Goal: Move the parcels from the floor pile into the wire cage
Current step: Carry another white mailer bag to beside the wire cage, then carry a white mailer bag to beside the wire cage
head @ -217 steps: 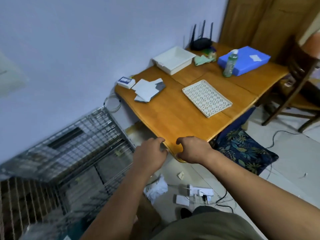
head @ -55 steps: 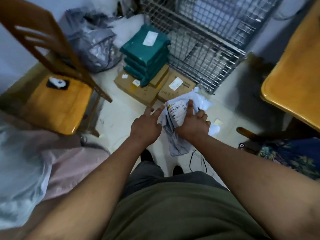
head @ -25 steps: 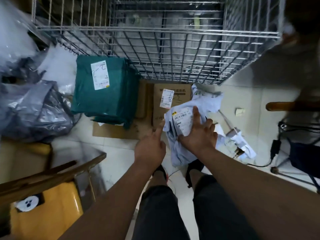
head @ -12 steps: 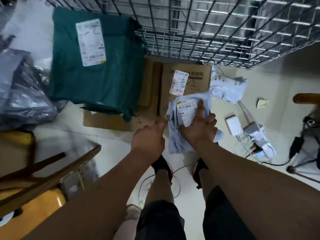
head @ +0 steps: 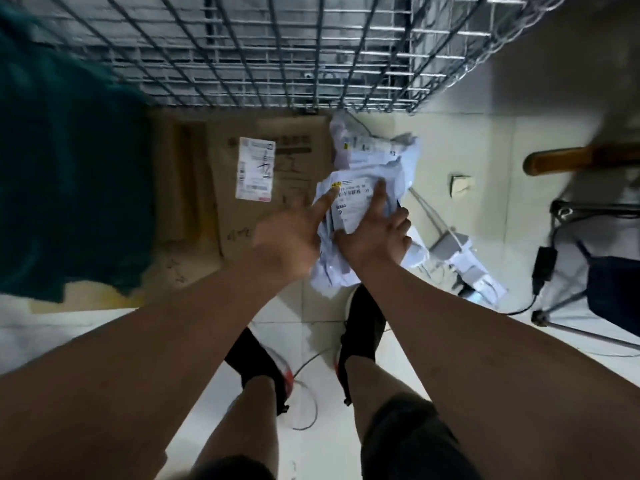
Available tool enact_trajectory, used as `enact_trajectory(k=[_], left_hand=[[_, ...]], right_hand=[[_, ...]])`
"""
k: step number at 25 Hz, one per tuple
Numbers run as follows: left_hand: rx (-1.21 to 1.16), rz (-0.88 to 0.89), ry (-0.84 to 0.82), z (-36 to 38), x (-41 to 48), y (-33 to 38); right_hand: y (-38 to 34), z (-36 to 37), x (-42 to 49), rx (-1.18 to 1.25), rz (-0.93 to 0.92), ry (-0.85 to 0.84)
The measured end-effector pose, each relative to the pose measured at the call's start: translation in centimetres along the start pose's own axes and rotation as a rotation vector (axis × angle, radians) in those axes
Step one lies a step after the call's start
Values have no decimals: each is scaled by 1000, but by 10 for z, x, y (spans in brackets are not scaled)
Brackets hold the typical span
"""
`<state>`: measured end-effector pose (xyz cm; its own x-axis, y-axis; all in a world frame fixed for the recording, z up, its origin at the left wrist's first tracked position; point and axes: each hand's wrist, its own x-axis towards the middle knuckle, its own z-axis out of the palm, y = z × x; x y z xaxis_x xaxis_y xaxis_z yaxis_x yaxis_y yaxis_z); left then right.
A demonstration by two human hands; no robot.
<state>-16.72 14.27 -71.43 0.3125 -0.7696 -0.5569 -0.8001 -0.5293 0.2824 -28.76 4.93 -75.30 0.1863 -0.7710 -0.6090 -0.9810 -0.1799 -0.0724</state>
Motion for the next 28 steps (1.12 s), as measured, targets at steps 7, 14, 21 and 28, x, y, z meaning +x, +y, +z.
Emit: enact_trajectory(k=[7, 14, 21, 28], left_hand=[[55, -2, -60, 58, 65, 18], [2, -45, -59, 104, 79, 12], [28, -44, -43, 117, 67, 10], [90, -55, -37, 70, 28, 26]], right_hand=[[29, 52, 62, -33, 12, -36], [33, 111, 81, 27, 59, 82], [47, 118, 98, 50, 0, -62], [57, 37, 59, -35, -137, -101]])
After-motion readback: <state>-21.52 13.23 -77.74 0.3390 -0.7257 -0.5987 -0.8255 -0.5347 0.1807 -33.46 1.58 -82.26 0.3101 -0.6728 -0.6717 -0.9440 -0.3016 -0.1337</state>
